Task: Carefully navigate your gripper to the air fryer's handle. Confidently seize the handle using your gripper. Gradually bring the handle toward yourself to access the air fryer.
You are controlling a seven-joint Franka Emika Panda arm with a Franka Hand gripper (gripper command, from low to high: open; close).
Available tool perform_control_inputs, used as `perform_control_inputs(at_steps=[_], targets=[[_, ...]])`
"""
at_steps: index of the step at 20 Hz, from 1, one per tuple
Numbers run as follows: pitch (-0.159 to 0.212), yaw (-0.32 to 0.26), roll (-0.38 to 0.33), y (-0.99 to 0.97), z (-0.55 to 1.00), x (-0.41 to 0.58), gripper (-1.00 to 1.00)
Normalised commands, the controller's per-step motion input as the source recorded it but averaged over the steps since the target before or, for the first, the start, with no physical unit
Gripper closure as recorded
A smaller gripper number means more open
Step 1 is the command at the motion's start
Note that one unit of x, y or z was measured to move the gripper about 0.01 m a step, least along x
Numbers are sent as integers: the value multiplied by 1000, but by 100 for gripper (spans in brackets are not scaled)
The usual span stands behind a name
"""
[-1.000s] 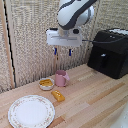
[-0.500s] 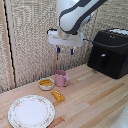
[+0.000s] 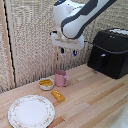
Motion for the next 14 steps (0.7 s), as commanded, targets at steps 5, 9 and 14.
perform_control_inputs(at_steps=[5,9,14], targets=[[-106,-139,-341,-183,-169,0,-100],[-78,-135,-272,-399,-221,0,-100],[-59,-104,-209,-487,-241,4,-100]])
